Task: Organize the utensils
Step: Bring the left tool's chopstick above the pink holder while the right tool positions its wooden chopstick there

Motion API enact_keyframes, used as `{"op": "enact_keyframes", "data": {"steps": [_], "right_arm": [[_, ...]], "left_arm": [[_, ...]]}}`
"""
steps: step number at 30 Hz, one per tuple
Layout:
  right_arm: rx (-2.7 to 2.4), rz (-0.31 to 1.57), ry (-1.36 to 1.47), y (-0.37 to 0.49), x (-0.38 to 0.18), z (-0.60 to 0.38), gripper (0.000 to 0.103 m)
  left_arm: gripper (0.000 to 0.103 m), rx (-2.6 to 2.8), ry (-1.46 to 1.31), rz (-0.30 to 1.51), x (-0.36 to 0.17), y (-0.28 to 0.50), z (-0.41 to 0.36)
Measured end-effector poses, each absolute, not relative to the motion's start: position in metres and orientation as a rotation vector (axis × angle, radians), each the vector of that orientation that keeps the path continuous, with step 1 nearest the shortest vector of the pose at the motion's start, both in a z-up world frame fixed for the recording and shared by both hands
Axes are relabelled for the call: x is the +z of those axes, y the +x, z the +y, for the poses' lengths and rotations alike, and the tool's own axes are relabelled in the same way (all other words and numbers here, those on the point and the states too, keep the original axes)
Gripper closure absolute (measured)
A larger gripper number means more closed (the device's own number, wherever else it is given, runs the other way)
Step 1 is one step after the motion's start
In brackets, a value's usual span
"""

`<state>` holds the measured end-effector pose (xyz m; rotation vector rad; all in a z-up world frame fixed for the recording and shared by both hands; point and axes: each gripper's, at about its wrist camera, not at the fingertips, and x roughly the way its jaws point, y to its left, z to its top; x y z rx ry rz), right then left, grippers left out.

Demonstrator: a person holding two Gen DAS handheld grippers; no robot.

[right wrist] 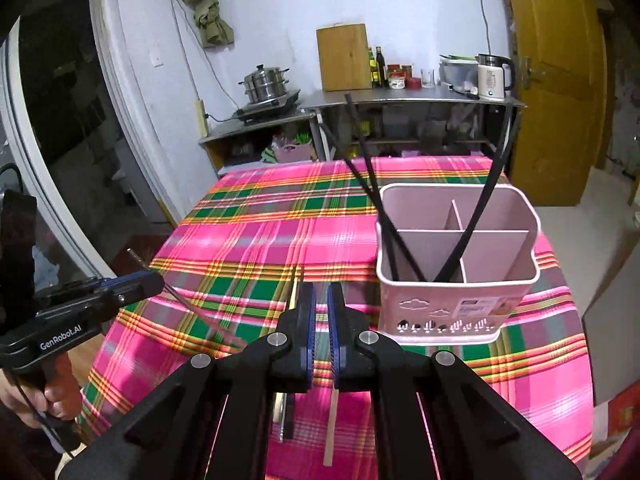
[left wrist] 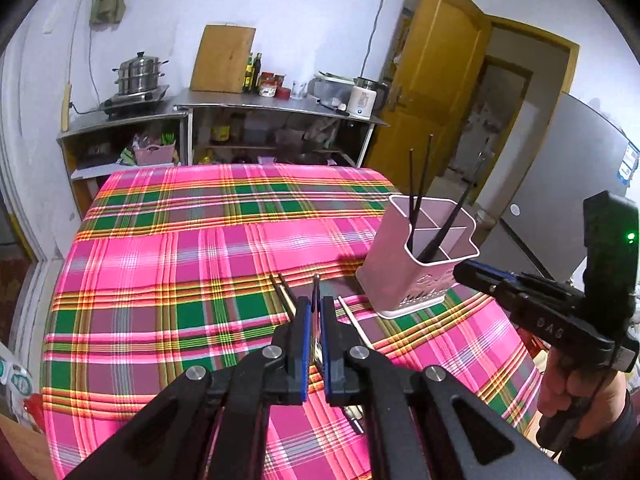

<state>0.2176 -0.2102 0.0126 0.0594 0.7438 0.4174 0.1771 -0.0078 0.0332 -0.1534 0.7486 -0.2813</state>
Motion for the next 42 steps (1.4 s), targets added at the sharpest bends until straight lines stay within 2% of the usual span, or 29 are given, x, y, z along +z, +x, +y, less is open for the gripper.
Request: {"op": "enact_keyframes", "data": {"steps": [8,11,22,37,42], "right_arm": [[0.452,0.86,0.011,0.235,-0.037,-0.193,0.097],[0.445,0.907,0.004,0.247,-0.061,-0.187,0.092],[0.4,1.007,-0.066,0.286,-0.113,-0.17,0.091],[0.38,1.06,-0.101,0.314,-0.125,-0.16,0.092],[0.38,1.07,-0.12,0.317,-0.124,-0.156,0.096]], "left_arm": [[0.099,-0.272,-0.175,0.781,0.02,0.178,-0.002],[0.099,-0.263,-0.184,0.777,0.016,0.178,0.006],[0.099,-0.277,-0.221,0.776,0.01,0.18,0.021],[0.099,-0.278,-0.236,0.772,0.008,0.181,0.027],[0.099,-0.279,-0.236,0.773,0.008,0.181,0.027]]}}
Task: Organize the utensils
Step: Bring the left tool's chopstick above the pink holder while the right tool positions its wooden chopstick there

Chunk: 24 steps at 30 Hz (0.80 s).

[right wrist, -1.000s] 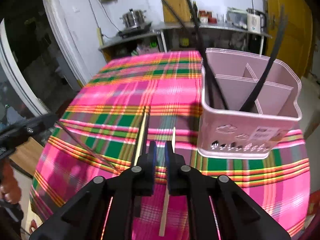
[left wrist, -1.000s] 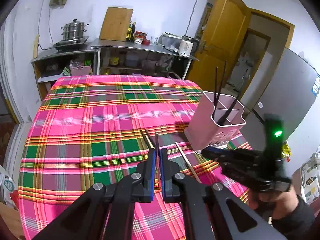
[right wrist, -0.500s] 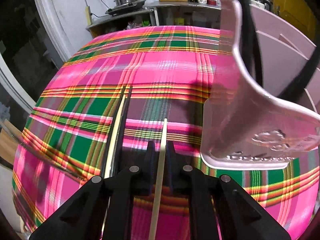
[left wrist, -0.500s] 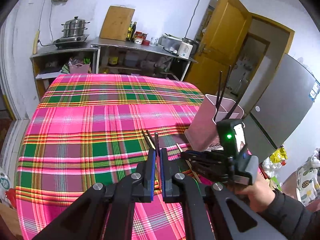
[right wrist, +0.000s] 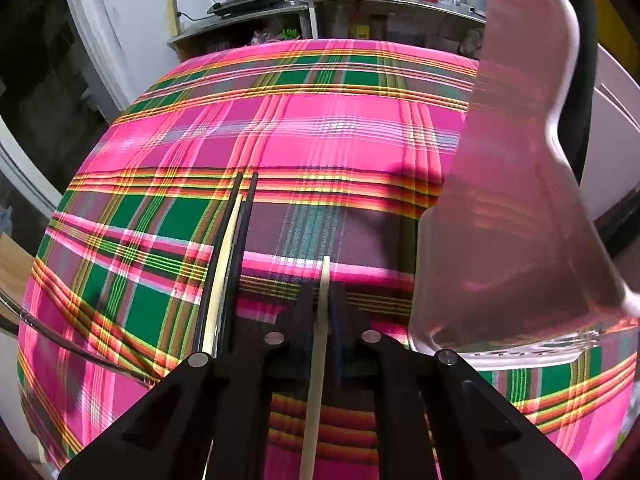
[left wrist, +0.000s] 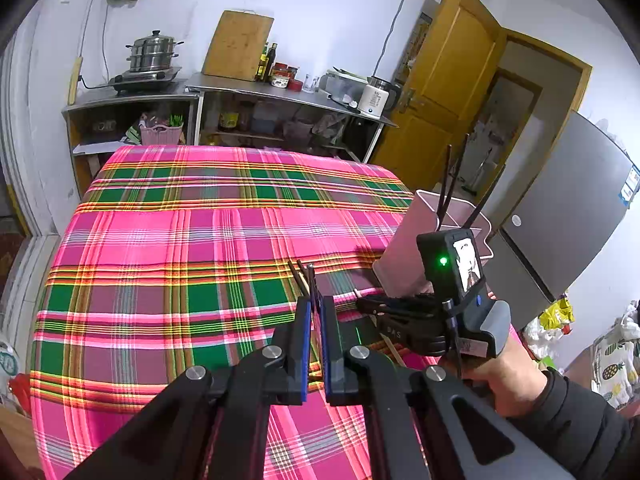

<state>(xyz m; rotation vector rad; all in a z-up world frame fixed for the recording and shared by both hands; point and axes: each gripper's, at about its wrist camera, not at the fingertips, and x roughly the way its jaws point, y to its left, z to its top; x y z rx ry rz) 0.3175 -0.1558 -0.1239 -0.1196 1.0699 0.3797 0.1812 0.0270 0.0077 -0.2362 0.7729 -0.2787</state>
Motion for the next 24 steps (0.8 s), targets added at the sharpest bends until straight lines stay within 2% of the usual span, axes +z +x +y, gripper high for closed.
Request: {"op": "enact_keyframes", "data": {"steps": [6,24], "right_arm": [[0.405,1.028,-0.119,0.306,-0.104,-0.156,0.097],[0.447,0.795,-0.052,0.242,0.005,-0.182,0.097]], "left_arm": [[0.099,-0.28,-0.236,0.774,0.007,0.181,0.027],[0.099,-0.292,-0.197,0.752,0.03,0.167,0.01]]}}
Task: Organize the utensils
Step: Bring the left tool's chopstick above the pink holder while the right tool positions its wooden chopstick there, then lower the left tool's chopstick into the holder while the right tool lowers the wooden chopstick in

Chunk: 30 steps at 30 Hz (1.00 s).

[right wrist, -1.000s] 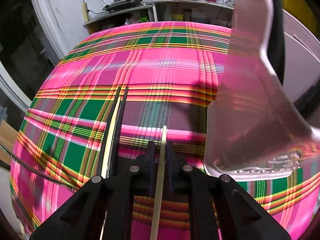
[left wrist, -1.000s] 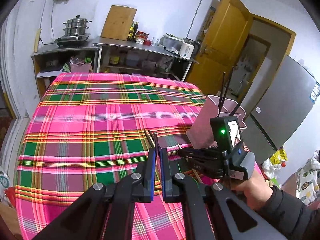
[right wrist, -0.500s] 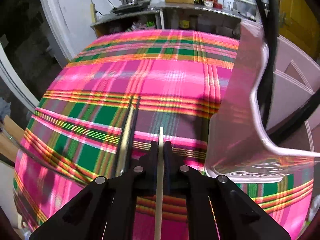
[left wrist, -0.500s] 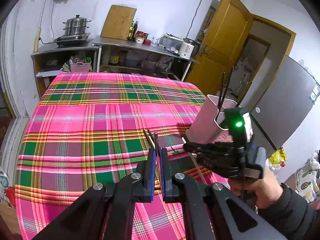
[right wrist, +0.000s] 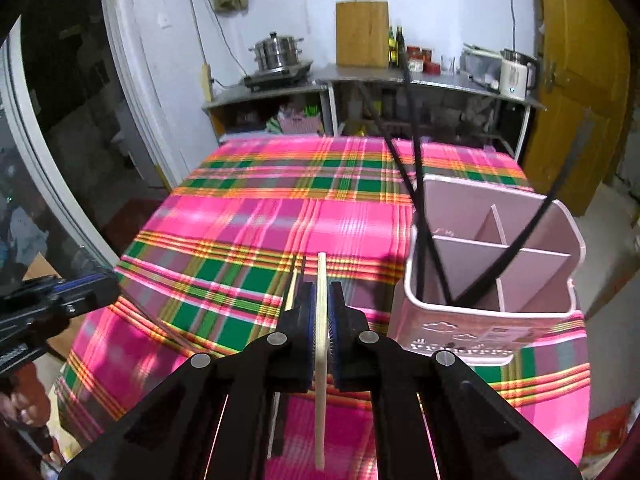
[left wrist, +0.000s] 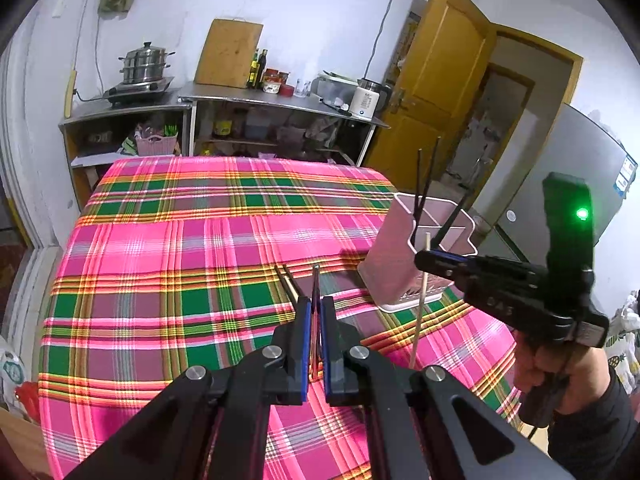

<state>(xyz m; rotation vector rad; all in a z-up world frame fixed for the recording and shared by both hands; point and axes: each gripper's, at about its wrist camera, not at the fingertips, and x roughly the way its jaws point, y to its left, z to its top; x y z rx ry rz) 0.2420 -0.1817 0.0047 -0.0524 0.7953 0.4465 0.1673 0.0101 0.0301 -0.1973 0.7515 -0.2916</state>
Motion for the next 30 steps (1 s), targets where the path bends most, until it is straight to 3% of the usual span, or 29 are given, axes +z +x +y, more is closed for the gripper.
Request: {"op": "enact_keyframes", "data": {"steps": [16,30], "right_arm": [[0.421,0.682,0.002,0.205,0.049,-0.223,0.097],[0.338,0.607,0.052,0.211,0.084,-0.271,0.097]], "left_arm": [[0.099,-0.371,-0.113,0.691,0.076,0.17,-0.036],[0.099,-0.488,-0.13,0.679,0.111,0.219,-0.091]]}}
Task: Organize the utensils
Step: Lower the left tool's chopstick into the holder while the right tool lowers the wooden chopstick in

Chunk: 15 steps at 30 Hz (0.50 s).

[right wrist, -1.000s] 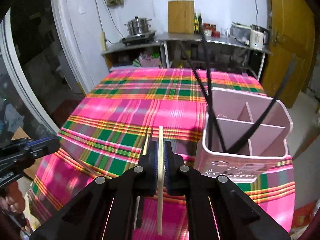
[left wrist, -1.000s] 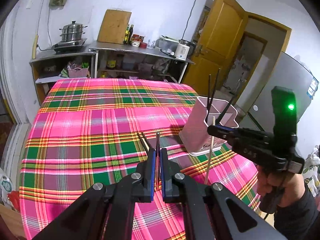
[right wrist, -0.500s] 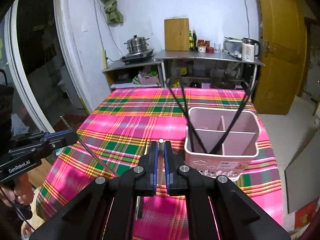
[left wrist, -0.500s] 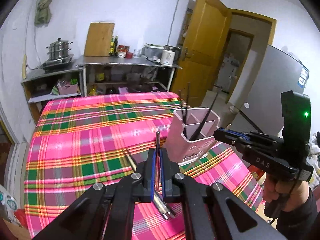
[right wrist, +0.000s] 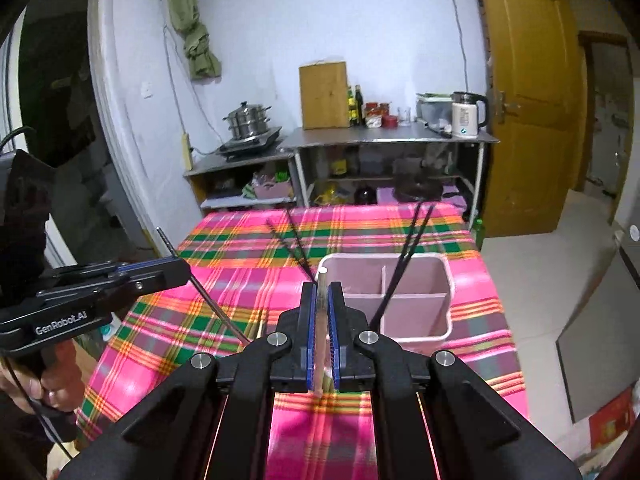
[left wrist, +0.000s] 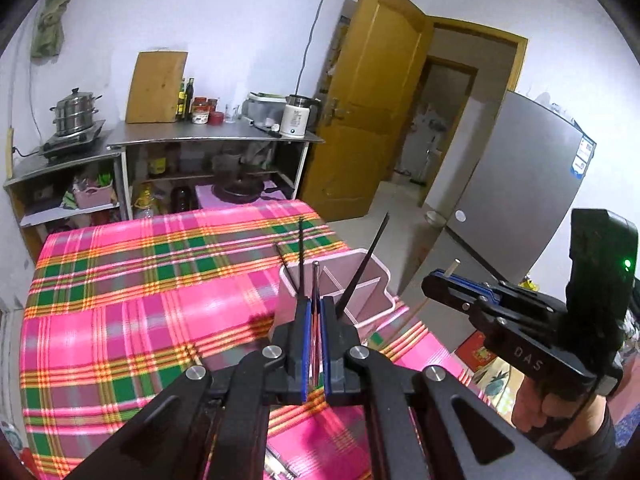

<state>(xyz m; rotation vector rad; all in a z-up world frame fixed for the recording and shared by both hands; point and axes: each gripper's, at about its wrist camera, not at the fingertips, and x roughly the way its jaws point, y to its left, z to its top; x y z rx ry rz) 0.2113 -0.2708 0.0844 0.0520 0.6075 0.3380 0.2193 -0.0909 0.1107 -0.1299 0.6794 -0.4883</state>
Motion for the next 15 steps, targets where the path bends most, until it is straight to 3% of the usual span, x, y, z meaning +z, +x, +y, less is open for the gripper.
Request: {"op": "enact_keyframes", "data": {"steps": [15], "right_arm": [[0.285,0.504,0.122,0.25,0.118,-0.295,0.097]], "left_arm": [[0.099,-0.481,-0.125,0.638,0.126,0.272,-0.123]]}}
